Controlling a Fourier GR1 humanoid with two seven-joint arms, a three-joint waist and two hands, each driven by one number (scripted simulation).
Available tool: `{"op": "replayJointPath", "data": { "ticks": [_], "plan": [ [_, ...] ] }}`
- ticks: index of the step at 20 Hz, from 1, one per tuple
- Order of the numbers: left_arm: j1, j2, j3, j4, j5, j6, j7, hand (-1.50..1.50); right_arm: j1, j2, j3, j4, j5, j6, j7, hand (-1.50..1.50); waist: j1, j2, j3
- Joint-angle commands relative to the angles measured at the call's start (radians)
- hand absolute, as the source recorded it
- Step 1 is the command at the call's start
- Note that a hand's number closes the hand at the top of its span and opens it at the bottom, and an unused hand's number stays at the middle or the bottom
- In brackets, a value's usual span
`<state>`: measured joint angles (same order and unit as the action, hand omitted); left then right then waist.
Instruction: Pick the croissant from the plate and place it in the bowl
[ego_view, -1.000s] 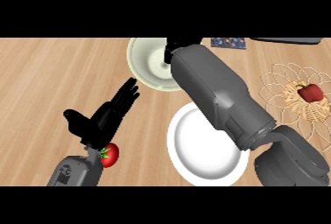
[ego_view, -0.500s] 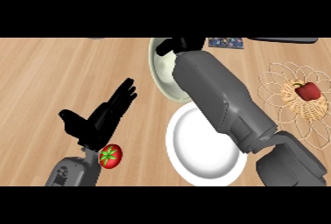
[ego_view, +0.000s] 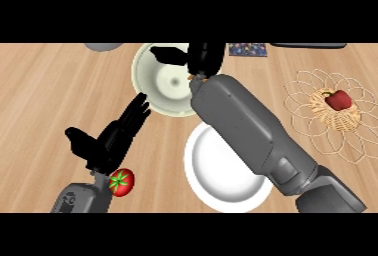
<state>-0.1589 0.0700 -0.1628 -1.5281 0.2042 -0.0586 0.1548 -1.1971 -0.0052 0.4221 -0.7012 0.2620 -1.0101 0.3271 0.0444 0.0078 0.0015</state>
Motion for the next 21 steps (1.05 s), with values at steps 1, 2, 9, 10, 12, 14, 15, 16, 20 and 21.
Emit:
{"op": "replayJointPath", "data": {
  "ticks": [1,2,9,10,12,14,15,16,20,21],
  "plan": [
    [0.011,0.039,0.046,-0.002,0.025,-0.017,0.016,0.00,0.165,0.005,0.125,-0.264,-0.058,-0.124,-0.020,-1.50,-0.030,-0.019,0.000],
    [0.025,0.009,0.015,-0.003,0.002,0.001,-0.002,0.00,0.171,0.005,0.171,-0.311,-0.040,-0.149,0.001,-1.50,-0.037,-0.021,-0.001],
    [0.051,0.032,0.050,-0.001,0.000,0.013,-0.004,0.00,0.424,0.005,0.452,-0.599,0.148,-0.266,0.097,-1.50,-0.090,-0.038,-0.003],
    [0.082,0.022,0.046,-0.046,0.010,0.026,0.011,0.00,0.471,0.005,0.467,-0.615,0.196,-0.251,0.097,1.50,-0.101,-0.045,-0.002],
    [0.107,0.029,0.046,-0.041,0.008,0.013,-0.014,0.00,0.574,0.005,0.577,-0.650,0.247,-0.275,0.104,1.50,-0.097,-0.046,-0.003],
    [0.092,0.039,0.063,-0.040,0.014,0.017,0.004,0.00,0.687,0.005,0.634,-0.697,0.303,-0.325,0.100,1.50,-0.110,-0.045,-0.003],
    [0.085,0.037,0.066,-0.033,0.017,0.012,-0.009,0.00,0.707,0.005,0.675,-0.726,0.312,-0.328,0.124,1.50,-0.104,-0.046,-0.004],
    [0.096,0.031,0.042,-0.050,0.001,0.016,-0.001,0.00,0.778,0.005,0.712,-0.745,0.349,-0.338,0.117,1.50,-0.104,-0.043,-0.003],
    [0.112,0.034,0.043,-0.043,0.003,0.008,-0.009,0.00,1.054,0.005,0.890,-0.749,0.440,-0.365,0.082,1.50,-0.113,-0.039,-0.004],
    [0.090,0.022,0.051,-0.031,0.001,0.025,-0.010,0.00,1.101,0.005,0.939,-0.752,0.468,-0.368,0.082,1.50,-0.102,-0.031,-0.004]
  ]
}}
